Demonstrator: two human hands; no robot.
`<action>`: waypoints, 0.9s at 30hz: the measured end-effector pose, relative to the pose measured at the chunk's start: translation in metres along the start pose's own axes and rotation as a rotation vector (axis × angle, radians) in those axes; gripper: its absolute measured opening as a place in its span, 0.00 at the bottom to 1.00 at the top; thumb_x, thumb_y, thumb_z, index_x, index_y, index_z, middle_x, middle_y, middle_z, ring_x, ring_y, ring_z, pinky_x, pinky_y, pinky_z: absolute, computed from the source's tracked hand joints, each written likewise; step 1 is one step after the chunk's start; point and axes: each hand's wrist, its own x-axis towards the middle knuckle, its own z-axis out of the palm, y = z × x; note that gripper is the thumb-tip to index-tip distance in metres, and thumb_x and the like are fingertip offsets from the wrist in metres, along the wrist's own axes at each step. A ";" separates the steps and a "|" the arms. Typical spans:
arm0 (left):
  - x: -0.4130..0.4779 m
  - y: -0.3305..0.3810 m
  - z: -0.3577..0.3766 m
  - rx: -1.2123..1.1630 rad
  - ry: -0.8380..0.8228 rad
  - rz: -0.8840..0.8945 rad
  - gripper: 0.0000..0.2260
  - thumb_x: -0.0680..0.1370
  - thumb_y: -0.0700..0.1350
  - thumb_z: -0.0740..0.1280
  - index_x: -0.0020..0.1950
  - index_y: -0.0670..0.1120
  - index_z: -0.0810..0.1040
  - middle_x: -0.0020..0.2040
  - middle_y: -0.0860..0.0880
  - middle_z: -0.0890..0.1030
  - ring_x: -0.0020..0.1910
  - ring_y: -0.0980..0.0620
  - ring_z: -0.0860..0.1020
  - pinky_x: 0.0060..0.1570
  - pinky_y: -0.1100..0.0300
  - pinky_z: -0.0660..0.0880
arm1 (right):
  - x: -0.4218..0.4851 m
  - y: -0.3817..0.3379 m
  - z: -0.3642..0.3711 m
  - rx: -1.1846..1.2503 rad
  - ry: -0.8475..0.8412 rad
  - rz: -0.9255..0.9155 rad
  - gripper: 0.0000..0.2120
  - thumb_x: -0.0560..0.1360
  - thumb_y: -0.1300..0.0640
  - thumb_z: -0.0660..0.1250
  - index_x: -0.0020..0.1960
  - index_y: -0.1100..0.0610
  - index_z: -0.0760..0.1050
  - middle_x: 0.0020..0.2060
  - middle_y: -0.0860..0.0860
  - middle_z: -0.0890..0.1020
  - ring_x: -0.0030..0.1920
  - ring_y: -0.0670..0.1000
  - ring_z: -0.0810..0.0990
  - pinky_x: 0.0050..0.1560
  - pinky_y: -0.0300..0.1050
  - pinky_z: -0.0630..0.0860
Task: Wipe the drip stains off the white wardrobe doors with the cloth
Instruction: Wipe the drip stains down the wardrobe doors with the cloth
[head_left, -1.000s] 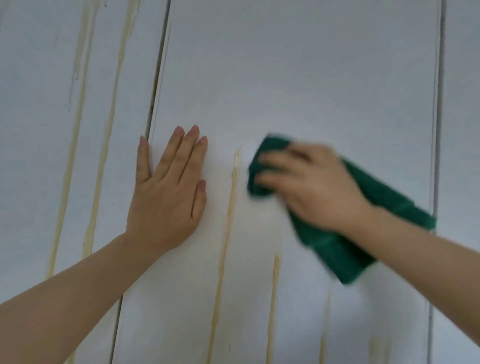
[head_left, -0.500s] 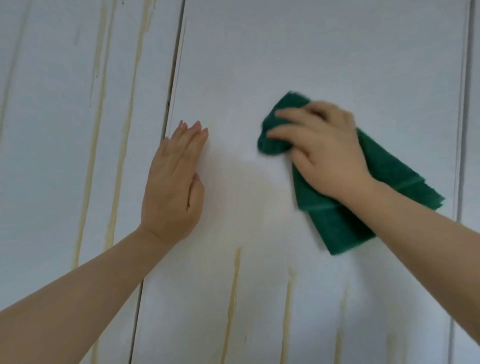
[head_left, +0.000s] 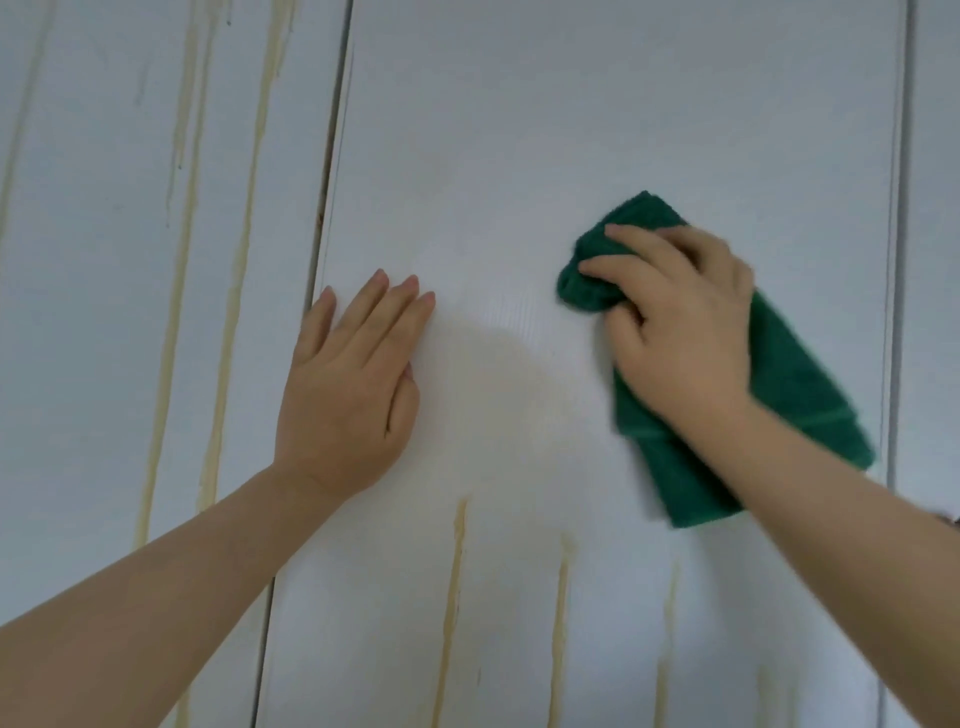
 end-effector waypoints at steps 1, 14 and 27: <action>0.001 0.001 0.000 0.011 -0.003 0.013 0.20 0.76 0.38 0.53 0.67 0.38 0.73 0.66 0.42 0.73 0.68 0.44 0.68 0.69 0.42 0.59 | -0.011 -0.012 0.004 -0.006 0.022 -0.007 0.18 0.68 0.57 0.57 0.52 0.52 0.81 0.59 0.50 0.80 0.58 0.55 0.66 0.53 0.48 0.60; 0.002 0.002 0.001 0.093 0.003 0.049 0.19 0.78 0.40 0.54 0.65 0.39 0.75 0.65 0.41 0.74 0.67 0.41 0.70 0.67 0.42 0.62 | -0.025 -0.006 -0.001 -0.097 0.097 -0.027 0.16 0.69 0.59 0.58 0.50 0.53 0.82 0.57 0.50 0.81 0.56 0.56 0.69 0.52 0.49 0.61; 0.001 0.001 0.005 0.142 0.040 0.062 0.18 0.78 0.39 0.54 0.65 0.39 0.75 0.64 0.41 0.75 0.66 0.42 0.71 0.66 0.44 0.63 | -0.059 0.038 -0.025 -0.087 0.116 0.281 0.17 0.70 0.61 0.56 0.54 0.56 0.80 0.59 0.52 0.79 0.59 0.55 0.66 0.56 0.48 0.59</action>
